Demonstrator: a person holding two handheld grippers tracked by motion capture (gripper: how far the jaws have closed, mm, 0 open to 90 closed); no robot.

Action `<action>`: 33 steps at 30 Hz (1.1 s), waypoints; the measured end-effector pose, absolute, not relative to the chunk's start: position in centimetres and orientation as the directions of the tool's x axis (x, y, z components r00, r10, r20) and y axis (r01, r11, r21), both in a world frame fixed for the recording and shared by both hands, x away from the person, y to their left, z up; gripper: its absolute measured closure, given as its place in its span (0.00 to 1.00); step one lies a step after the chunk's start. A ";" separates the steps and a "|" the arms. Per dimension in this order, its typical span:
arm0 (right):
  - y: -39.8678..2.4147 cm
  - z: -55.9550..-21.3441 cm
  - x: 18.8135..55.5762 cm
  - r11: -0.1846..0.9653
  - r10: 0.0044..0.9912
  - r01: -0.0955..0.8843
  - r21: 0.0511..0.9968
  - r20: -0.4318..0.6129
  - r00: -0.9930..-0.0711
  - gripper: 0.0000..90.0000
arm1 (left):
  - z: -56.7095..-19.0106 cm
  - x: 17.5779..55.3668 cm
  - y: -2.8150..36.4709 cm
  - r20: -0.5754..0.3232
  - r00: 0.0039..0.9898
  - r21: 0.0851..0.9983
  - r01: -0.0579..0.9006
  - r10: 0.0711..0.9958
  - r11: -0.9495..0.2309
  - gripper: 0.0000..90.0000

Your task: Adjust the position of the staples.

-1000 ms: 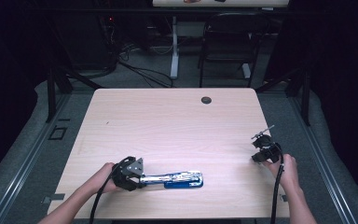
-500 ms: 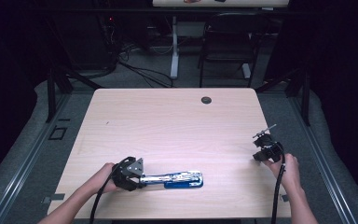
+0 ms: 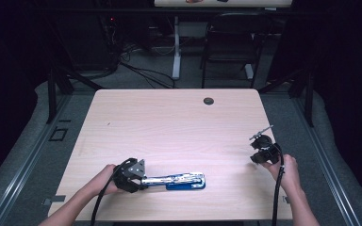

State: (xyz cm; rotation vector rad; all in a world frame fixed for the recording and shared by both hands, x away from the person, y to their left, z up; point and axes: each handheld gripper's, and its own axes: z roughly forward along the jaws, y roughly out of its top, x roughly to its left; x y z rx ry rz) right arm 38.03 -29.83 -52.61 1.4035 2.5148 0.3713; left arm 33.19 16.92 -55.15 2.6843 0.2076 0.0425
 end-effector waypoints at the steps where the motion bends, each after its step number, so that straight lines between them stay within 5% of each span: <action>1: -29.7 -52.6 38.0 0.504 0.857 0.795 0.338 -0.083 -0.508 0.87 | -55.1 33.2 16.9 -0.004 0.988 0.435 0.139 0.153 -0.890 0.72; 33: -22.6 -51.4 36.2 0.617 0.751 0.700 0.359 -0.003 -0.660 0.87 | -55.2 33.2 16.9 -0.004 0.988 0.432 0.140 0.153 -0.891 0.72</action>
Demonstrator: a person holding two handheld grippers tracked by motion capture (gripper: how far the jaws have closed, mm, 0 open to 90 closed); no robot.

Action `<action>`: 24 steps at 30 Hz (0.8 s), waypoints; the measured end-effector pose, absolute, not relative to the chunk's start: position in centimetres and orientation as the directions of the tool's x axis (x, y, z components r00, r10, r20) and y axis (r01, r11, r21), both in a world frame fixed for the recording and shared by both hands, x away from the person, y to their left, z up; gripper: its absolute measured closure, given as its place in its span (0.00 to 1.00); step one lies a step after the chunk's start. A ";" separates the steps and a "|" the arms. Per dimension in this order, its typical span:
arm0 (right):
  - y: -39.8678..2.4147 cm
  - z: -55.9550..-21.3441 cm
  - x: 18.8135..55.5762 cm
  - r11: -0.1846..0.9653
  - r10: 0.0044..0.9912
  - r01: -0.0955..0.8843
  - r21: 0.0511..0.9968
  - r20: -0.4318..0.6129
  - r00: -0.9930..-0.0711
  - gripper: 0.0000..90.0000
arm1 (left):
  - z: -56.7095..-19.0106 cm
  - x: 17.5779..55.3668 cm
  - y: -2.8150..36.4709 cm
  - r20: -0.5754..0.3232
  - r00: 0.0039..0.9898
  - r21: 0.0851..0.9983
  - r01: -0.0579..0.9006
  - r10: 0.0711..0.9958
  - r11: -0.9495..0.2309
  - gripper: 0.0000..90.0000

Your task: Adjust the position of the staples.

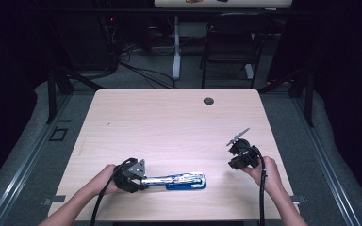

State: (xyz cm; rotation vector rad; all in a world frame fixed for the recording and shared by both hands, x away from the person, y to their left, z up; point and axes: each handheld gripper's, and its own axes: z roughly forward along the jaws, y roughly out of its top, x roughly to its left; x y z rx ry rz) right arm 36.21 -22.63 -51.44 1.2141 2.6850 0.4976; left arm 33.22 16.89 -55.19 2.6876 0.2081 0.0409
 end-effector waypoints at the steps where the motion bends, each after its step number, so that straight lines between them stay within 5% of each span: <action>1: -22.4 -51.4 36.2 0.630 0.743 0.694 0.348 -0.010 -0.669 0.87 | -55.2 33.2 16.9 -0.005 0.988 0.432 0.140 0.153 -0.891 0.72; 24: -16.9 -53.2 34.3 0.785 0.572 0.561 0.262 0.039 -0.819 0.87 | -55.2 33.2 16.9 -0.005 0.988 0.431 0.140 0.153 -0.891 0.72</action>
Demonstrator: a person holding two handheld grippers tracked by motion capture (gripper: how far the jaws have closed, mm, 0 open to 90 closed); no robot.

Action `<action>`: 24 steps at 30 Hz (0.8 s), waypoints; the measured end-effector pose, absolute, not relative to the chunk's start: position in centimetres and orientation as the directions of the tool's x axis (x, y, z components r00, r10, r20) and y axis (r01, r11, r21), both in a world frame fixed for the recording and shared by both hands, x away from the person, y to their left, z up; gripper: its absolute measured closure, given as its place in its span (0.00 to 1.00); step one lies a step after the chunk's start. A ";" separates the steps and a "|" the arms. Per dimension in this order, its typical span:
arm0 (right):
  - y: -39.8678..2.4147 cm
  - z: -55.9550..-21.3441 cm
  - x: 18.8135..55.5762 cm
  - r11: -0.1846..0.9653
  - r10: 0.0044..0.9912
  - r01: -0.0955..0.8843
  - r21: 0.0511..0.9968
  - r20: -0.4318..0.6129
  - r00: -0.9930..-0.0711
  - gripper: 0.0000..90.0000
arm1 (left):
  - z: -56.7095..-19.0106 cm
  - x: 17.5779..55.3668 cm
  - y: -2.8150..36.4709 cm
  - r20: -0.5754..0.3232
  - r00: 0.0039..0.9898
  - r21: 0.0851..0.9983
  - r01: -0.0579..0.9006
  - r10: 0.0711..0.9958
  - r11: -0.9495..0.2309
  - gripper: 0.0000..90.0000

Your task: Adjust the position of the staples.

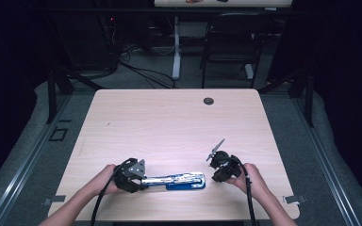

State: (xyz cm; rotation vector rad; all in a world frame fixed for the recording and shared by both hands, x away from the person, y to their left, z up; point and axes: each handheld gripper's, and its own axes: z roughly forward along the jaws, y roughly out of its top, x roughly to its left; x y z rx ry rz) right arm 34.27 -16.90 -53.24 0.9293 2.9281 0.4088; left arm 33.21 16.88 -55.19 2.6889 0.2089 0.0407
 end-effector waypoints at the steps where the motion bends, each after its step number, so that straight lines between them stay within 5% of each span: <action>1: -16.6 -53.3 34.1 0.794 0.562 0.552 0.253 0.037 -0.826 0.87 | -55.2 33.2 16.9 -0.003 0.988 0.431 0.140 0.153 -0.892 0.72; 24: -15.5 -54.2 34.1 0.788 0.567 0.569 0.234 0.085 -0.819 0.82 | -55.2 33.2 16.8 0.006 0.988 0.430 0.137 0.155 -0.892 0.72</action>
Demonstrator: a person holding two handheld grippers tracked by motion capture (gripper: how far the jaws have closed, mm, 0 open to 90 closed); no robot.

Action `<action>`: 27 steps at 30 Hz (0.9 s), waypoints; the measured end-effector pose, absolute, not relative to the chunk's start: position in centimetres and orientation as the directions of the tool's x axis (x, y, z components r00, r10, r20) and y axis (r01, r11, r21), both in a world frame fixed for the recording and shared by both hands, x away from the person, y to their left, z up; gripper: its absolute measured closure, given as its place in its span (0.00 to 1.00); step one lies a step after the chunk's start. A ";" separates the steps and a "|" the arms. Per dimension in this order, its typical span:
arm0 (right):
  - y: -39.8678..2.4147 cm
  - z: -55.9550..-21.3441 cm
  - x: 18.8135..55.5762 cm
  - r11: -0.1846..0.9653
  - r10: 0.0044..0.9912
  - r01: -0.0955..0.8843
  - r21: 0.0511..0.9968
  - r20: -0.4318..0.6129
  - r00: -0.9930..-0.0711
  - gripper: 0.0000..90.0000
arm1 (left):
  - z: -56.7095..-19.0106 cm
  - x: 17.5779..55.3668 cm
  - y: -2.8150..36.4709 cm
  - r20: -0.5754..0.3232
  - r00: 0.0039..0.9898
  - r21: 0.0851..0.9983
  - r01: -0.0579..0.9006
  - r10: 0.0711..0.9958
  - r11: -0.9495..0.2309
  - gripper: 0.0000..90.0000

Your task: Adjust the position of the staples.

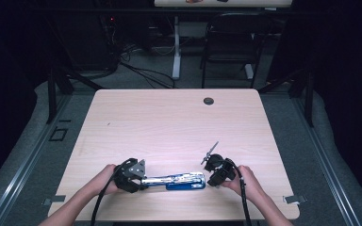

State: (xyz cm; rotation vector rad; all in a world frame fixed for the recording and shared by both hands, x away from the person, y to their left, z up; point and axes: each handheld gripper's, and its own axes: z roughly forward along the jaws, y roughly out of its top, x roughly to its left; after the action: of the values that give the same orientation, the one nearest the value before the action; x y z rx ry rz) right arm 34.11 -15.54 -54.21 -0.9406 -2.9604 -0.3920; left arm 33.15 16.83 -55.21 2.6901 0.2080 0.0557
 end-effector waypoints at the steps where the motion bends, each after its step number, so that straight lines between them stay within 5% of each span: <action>1: -15.5 -54.2 34.2 0.779 0.577 0.580 0.238 0.091 -0.812 0.82 | -55.2 33.2 16.8 0.006 0.988 0.430 0.137 0.155 -0.892 0.72; 27: -15.9 -53.5 34.5 0.751 0.599 0.601 0.275 0.099 -0.794 0.87 | -55.3 33.1 16.8 0.016 0.988 0.437 0.134 0.156 -0.890 0.72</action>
State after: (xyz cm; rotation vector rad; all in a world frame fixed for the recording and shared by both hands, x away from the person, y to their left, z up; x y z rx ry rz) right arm 34.51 -15.93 -53.46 -1.0060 -2.9349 -0.4629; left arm 33.13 16.82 -55.31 2.6835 0.2063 0.0694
